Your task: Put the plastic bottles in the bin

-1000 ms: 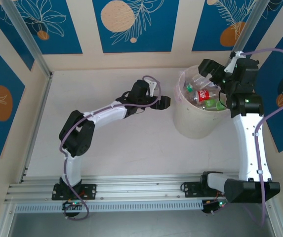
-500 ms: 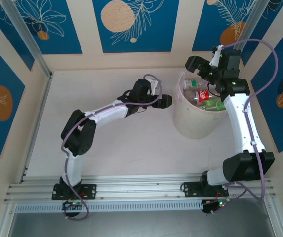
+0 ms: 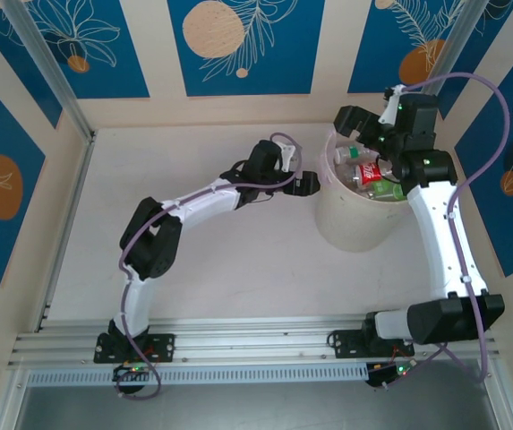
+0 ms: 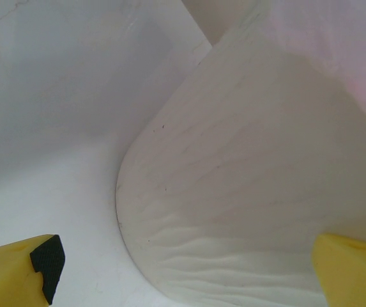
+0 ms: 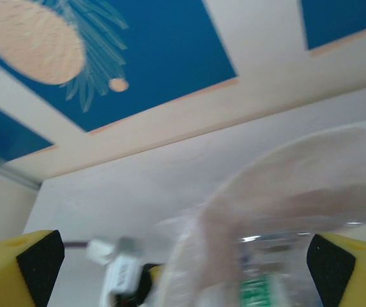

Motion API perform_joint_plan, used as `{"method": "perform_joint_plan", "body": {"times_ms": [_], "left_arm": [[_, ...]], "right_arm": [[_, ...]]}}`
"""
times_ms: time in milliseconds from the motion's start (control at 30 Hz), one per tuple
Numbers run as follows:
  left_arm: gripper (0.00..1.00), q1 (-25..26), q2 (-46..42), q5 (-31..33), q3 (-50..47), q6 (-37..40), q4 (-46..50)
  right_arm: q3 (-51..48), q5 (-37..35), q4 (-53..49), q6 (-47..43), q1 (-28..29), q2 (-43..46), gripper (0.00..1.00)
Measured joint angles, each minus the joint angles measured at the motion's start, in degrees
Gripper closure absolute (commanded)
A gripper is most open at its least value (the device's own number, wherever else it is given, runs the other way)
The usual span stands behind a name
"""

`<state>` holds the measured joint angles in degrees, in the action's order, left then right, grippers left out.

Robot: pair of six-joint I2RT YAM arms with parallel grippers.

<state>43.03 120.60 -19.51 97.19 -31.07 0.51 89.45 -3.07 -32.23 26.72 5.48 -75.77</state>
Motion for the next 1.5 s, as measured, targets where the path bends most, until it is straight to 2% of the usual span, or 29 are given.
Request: {"method": "perform_joint_plan", "body": {"times_ms": [200, 367, 500, 633, 833, 1000, 1167, 1333, 1500], "left_arm": [[0.00, 0.6, 1.7, -0.4, 2.5, 0.2, 0.7], [0.00, -0.2, -6.6, 2.8, -10.8, 0.5, -3.0], [0.00, -2.4, -18.8, 9.6, -24.1, -0.4, -5.9], [0.00, -7.6, -32.2, 20.0, -34.8, -1.5, -7.6], [0.00, -15.4, -45.4, 33.8, -44.8, -1.1, -5.6], [0.00, -21.2, -52.3, 43.8, -52.8, 2.3, -3.9], [0.00, -27.6, -53.8, 50.1, -58.8, 7.1, -4.0], [0.00, -32.3, -50.6, 52.7, -61.7, 13.8, -6.2], [0.00, -36.5, -45.3, 50.1, -64.3, 18.2, -10.8]], "right_arm": [[0.0, 0.1, 3.6, -1.1, 8.1, 2.6, 0.00], [-0.8, 0.4, 8.1, -1.8, 14.7, 2.0, 0.01], [-3.1, 1.2, 13.1, -2.1, 19.3, -0.1, 0.00], [-5.3, 1.8, 16.6, -3.1, 22.6, -4.8, 0.00], [-8.9, 1.6, 18.5, -10.2, 26.4, -13.7, 0.00], [-11.3, 1.9, 18.5, -15.4, 26.6, -20.9, 0.01], [-14.4, -1.4, 18.5, -17.8, 24.0, -24.5, 0.01], [-16.0, -4.5, 17.6, -20.8, 19.8, -24.8, 0.00], [-18.4, -6.3, 18.0, -22.4, 16.3, -24.2, 0.00]]}}
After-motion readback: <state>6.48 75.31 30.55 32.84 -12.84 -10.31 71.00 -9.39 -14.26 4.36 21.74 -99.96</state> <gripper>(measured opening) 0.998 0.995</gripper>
